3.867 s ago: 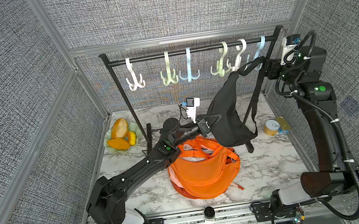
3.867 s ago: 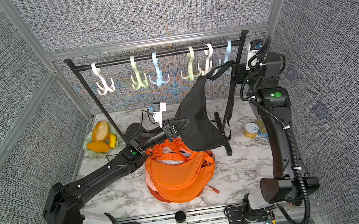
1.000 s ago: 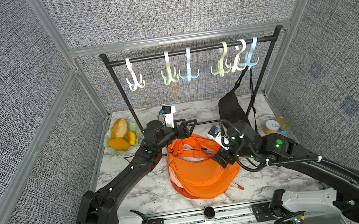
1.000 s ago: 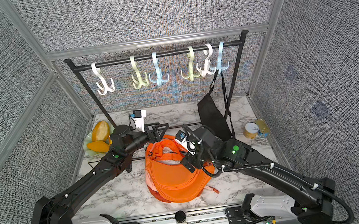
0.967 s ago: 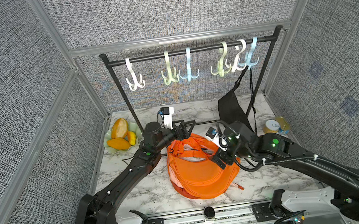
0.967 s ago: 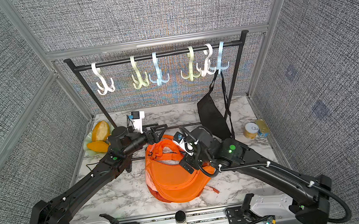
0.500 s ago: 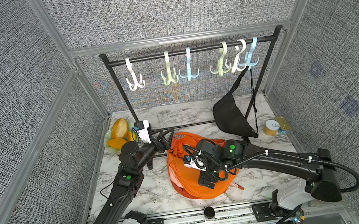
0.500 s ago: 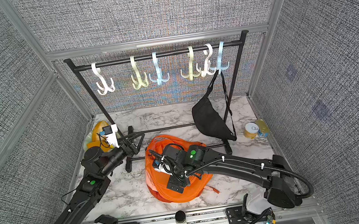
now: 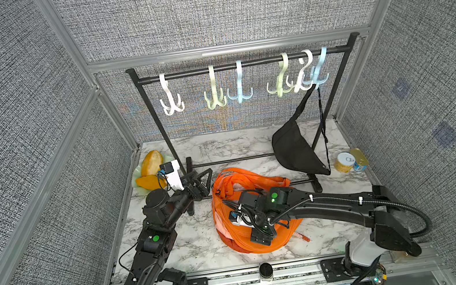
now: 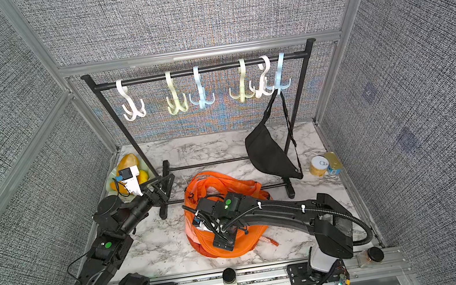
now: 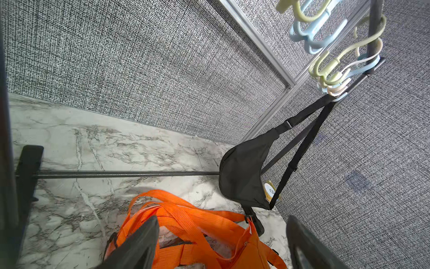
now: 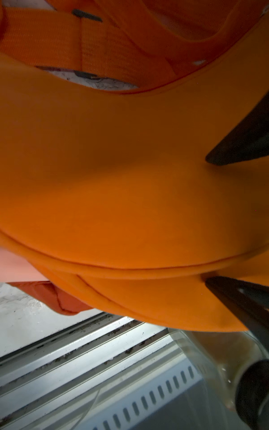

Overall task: Hang the bag on a hook
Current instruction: Pick up the bag from the bag.

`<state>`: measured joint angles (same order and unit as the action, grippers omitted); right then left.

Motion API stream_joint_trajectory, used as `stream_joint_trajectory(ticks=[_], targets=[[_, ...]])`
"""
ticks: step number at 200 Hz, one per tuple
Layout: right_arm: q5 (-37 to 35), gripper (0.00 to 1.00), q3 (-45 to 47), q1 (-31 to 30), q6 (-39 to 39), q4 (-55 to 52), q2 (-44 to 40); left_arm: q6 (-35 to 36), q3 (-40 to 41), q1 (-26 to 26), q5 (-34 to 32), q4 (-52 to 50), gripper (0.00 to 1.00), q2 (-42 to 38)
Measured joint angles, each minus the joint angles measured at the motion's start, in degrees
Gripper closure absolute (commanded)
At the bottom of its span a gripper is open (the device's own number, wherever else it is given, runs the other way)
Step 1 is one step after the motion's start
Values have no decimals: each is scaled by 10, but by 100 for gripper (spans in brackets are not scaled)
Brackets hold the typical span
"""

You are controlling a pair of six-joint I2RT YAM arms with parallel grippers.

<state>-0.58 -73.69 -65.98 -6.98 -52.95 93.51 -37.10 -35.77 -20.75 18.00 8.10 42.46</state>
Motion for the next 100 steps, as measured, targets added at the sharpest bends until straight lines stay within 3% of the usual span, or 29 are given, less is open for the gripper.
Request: stream_joint_trajectory(ticks=[28, 80, 100], targets=[[2, 37, 16, 0, -2, 16, 0, 4, 3, 0, 0, 0, 15, -15], [19, 84, 29, 0, -4, 45, -8, 12, -2, 0, -1, -8, 15, -39], [19, 96, 30, 0, -3, 55, -19, 18, -9, 0, 0, -17, 15, -42]])
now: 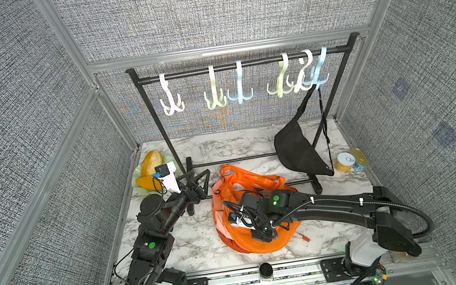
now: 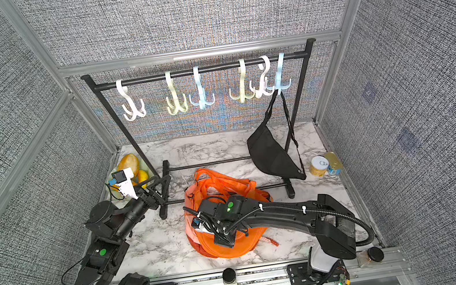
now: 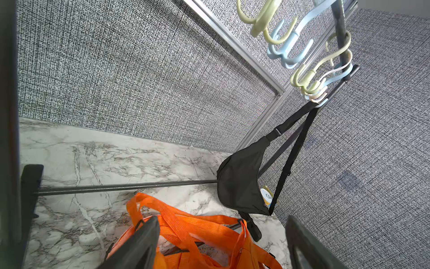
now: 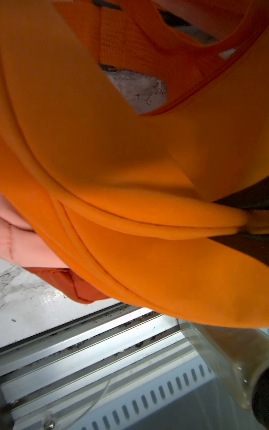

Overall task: Hang the bag on a hook
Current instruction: Pick up the bag from the bag.

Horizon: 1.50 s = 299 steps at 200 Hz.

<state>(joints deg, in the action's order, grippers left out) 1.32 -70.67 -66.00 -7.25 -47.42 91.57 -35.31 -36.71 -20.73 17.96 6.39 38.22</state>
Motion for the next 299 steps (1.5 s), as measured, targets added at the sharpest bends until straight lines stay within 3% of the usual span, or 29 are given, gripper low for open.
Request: stream_joint_trajectory(ticks=[42, 83, 132, 202, 248, 299], targets=[[-18, 100, 3, 7, 12, 13, -55, 19, -16, 0, 5, -12, 15, -3], [-89, 100, 5, 56, 32, 47, -157, 4, -12, -5, 61, 20, 15, 35], [-148, 100, 33, 98, 46, 123, -268, -43, 6, -103, 77, 104, 14, 97], [-189, 100, 44, 100, 50, 186, -293, -112, -23, -178, 92, 248, 14, 216], [-218, 99, 70, 84, 45, 219, -285, -123, -61, -210, 85, 282, 16, 281], [-263, 99, 104, 68, 37, 266, -287, -121, -84, -227, 60, 271, 29, 344]])
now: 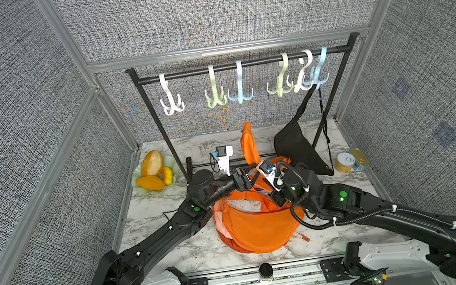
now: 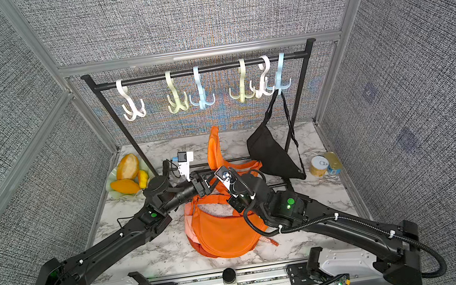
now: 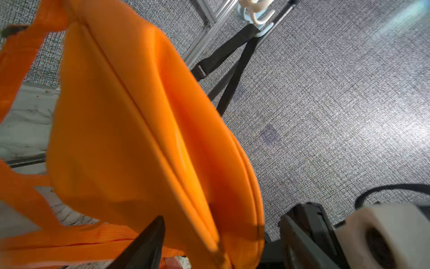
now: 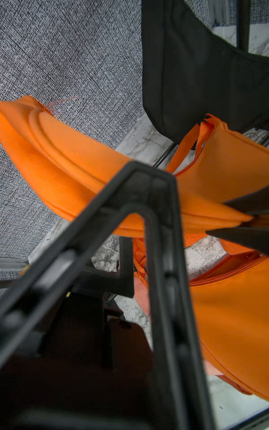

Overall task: Hang the bag on a hook
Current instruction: Pick up the bag from the bag.

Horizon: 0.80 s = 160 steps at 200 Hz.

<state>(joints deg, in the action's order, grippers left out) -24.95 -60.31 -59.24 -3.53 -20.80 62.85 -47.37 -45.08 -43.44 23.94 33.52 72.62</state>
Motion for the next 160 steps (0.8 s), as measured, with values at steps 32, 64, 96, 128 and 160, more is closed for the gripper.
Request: stream_joint_trajectory(ticks=[32, 64, 96, 128, 160], targets=[[-33, 99, 10, -14, -6, 16, 5, 3, -24, -11, -14, -23, 41, 22], [-84, 98, 4, -31, -15, 19, 36, 5, -40, -11, -42, -64, 68, 25], [-99, 75, -3, -34, -15, 14, 46, 11, -43, -13, -56, -96, 91, 12], [-89, 29, -4, -36, -16, 15, 12, 50, -42, -10, -73, -147, 100, -16], [-67, 19, 4, -30, -14, 24, -70, 121, -84, 11, -42, -240, 100, -42]])
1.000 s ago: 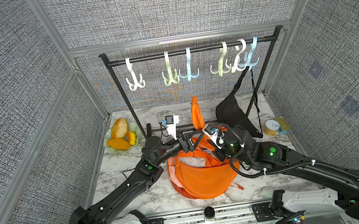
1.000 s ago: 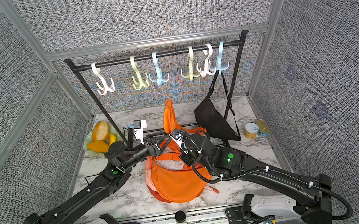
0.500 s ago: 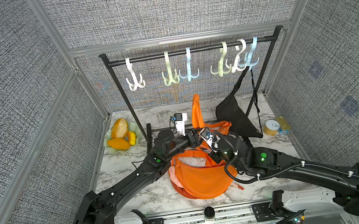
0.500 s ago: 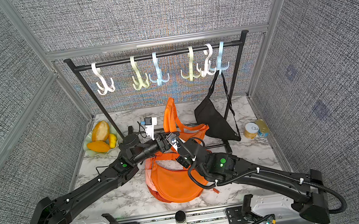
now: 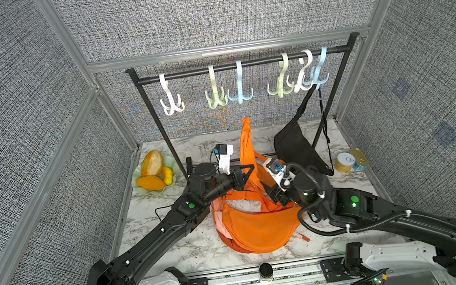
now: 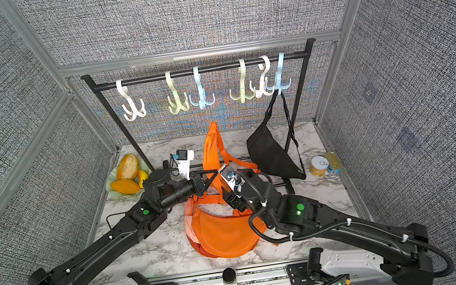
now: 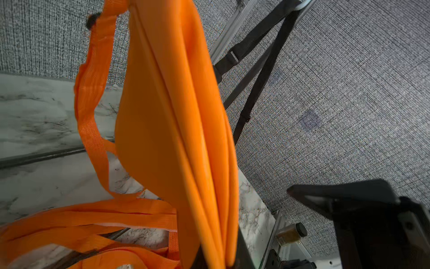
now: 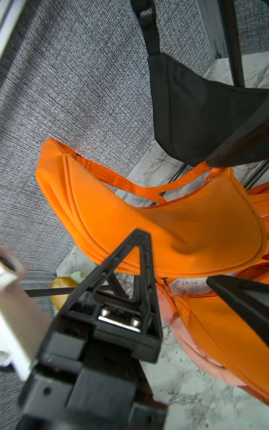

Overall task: Hang the bag on a hook
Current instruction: Pick up the bag from the bag.

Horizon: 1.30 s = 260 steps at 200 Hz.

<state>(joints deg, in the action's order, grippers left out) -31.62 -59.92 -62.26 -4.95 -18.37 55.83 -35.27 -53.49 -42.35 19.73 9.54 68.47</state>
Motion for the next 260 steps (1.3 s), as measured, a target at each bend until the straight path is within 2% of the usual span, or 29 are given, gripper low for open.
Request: stream_joint_trajectory(ticks=[16, 44, 76, 105, 149, 211, 233, 260], targets=[[-1, 18, 2, 24, 10, 2, -34, 46, -29, 12, 23, -55, 100, -14], [19, 15, 10, 118, 47, -3, -82, 126, -73, 26, 69, -159, 100, -45], [92, 3, 27, 202, 79, -9, -125, 203, -120, 30, 123, -258, 100, -71], [181, 2, 27, 229, 80, -9, -133, 246, -148, 30, 162, -313, 100, -88], [280, 1, 39, 277, 78, 1, -110, 264, -154, 30, 216, -326, 100, -110], [460, 1, 68, 429, 118, 47, -56, 257, -132, 30, 254, -315, 100, -125], [530, 1, 86, 448, 133, 75, -45, 250, -123, 30, 259, -311, 100, -130], [579, 1, 86, 451, 140, 102, -14, 243, -118, 30, 268, -292, 100, -135]])
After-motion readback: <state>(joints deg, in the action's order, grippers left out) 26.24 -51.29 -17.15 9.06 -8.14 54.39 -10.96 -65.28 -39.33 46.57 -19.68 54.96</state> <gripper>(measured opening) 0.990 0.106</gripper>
